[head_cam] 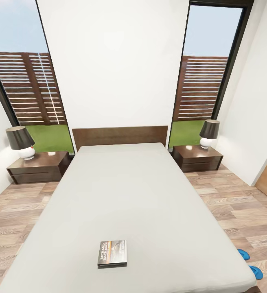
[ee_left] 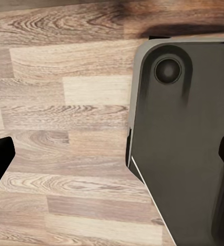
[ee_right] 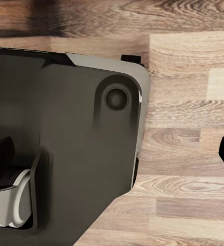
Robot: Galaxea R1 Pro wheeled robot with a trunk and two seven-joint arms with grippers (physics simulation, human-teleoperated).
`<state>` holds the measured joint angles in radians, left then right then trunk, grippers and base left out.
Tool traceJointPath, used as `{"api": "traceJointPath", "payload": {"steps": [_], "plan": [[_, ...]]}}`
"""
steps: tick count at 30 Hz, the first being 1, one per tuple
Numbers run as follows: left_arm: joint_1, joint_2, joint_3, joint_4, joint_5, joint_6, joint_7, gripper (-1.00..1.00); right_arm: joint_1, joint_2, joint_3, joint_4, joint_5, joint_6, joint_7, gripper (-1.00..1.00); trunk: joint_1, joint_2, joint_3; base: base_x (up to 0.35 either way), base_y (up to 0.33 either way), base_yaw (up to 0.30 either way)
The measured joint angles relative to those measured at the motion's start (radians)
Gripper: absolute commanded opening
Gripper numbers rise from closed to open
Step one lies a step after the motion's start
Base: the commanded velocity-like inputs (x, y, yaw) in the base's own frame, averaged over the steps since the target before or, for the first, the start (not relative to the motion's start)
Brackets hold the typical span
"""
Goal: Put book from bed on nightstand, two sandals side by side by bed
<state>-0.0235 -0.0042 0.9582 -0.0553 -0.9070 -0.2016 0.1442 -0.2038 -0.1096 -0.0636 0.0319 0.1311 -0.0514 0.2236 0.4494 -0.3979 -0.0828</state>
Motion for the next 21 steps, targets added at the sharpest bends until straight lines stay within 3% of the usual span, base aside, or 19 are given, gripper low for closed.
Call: {"api": "traceJointPath", "payload": {"steps": [21], "plan": [[-0.006,0.000,-0.003,0.003,-0.002,0.014,0.003,1.00,-0.005,0.006,-0.006,-0.003,-0.008,-0.001,0.021,1.00,0.000,0.000,0.000,0.000,0.000,0.000]]}}
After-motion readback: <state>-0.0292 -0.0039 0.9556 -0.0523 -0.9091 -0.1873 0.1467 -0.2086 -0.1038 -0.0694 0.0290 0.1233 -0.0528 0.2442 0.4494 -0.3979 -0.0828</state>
